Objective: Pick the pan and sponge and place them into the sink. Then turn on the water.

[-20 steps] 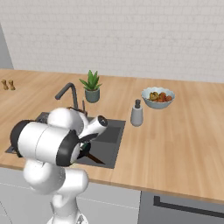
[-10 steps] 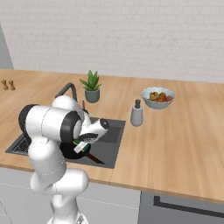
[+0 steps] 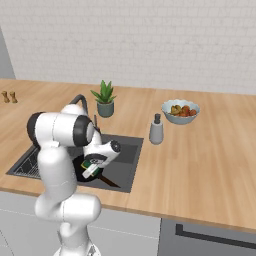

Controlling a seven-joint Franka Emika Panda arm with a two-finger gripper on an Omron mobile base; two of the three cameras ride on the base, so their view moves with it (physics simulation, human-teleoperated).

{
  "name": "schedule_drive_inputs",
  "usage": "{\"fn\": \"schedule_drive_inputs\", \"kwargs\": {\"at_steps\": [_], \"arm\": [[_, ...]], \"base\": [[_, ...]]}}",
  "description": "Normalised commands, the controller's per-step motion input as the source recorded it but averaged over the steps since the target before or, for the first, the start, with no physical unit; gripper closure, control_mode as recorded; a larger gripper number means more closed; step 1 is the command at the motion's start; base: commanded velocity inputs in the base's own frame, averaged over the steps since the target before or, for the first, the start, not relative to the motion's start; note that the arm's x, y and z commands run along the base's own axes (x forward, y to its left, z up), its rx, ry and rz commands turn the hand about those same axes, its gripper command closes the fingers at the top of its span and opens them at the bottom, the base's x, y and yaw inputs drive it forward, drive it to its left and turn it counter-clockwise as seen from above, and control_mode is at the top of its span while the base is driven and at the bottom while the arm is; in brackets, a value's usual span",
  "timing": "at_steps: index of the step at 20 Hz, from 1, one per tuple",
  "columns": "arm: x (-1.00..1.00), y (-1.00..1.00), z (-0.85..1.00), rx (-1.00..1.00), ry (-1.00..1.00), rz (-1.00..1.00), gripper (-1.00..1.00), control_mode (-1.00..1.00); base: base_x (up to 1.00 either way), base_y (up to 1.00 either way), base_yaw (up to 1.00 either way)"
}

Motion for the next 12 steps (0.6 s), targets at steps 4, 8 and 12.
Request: {"fn": "schedule_drive_inputs", "kwargs": {"at_steps": [4, 8, 12], "arm": [[0.50, 0.07, -0.38, 0.00, 0.00, 0.00, 1.00, -1.00], [0.33, 0.01, -0.55, 0.00, -0.05, 0.00, 1.00, -1.00], [0.19, 0.01, -0.56, 0.00, -0.07, 0.00, 1.00, -1.00]], "base": [[0.00, 0.00, 0.00], [0.00, 0.00, 0.00], [0.00, 0.00, 0.00]]}}
